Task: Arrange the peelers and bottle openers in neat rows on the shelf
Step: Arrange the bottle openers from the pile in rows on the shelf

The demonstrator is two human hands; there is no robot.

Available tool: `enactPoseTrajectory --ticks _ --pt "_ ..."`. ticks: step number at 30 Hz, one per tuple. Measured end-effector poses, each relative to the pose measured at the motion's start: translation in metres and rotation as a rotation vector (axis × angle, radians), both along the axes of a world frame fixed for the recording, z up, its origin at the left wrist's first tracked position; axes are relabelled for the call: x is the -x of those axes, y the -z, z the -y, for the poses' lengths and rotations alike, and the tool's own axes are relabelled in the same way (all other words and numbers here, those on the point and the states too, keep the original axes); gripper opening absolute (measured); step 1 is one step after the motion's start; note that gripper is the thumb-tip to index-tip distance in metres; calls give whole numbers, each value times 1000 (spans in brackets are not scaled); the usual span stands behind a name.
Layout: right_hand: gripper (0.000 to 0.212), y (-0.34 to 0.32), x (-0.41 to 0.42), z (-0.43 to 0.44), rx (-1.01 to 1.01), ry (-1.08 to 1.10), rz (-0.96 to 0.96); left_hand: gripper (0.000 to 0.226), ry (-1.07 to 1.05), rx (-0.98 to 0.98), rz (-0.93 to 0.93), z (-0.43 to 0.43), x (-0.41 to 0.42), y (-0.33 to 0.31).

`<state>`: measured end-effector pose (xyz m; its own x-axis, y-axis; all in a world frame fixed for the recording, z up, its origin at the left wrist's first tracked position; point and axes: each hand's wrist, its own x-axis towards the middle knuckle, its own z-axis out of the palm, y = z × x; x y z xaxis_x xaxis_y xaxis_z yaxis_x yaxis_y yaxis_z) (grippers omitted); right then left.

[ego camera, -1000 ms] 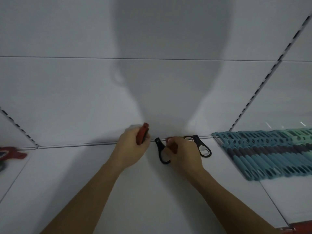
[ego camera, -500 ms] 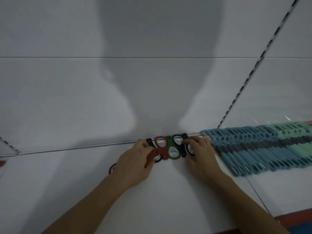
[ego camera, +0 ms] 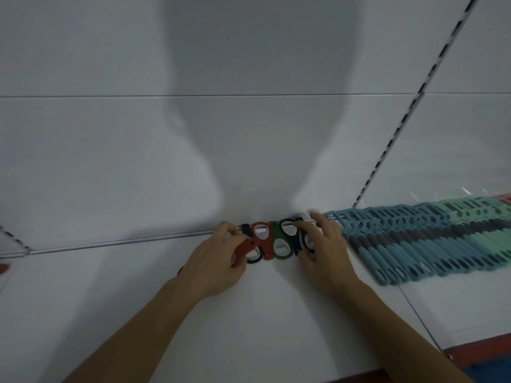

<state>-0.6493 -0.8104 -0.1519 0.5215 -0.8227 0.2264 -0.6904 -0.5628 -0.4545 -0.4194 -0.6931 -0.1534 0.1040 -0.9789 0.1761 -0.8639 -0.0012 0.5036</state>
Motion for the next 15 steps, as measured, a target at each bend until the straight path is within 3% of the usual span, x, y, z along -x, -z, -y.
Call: enactPoseTrajectory --ticks 2,4,8,9,11,15 --pt "48 -8 -7 -8 109 -68 116 22 -46 77 -115 0 -1 -4" --pt "35 -23 -19 -19 107 -177 246 13 -147 165 -441 2 1 -12" --pt "30 -52 -53 -50 -365 -360 436 10 -141 258 -1707 5 1 -40" --pt "34 -55 -62 -56 -421 -385 428 11 -95 282 -1914 3 1 -44" --pt "40 -55 -75 -65 -436 -431 412 9 -52 329 -2109 -1 -1 -47" --pt "37 -50 -82 -69 -430 -438 448 13 -62 423 -2192 -12 -16 -44"
